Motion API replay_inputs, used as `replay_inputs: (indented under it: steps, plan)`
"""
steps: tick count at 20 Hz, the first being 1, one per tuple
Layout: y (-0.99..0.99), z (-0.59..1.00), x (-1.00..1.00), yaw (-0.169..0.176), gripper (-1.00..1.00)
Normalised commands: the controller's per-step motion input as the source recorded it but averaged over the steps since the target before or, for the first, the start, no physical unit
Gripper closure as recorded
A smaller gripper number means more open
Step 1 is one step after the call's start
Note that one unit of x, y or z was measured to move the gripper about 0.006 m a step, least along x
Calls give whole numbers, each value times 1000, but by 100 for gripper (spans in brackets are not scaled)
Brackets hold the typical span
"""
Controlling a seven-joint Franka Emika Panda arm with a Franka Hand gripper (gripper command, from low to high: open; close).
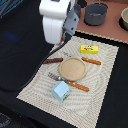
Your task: Interact with the objects in diverse but meaningful ways.
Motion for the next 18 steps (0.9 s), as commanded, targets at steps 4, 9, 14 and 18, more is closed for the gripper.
replay_inputs:
  steps: [4,9,14,18]
  plan:
    - [905,-74,-26,25,100]
    - [796,-167,10,18,100]
    - [425,-321,219,5,100]
    - [76,-621,166,0,100]
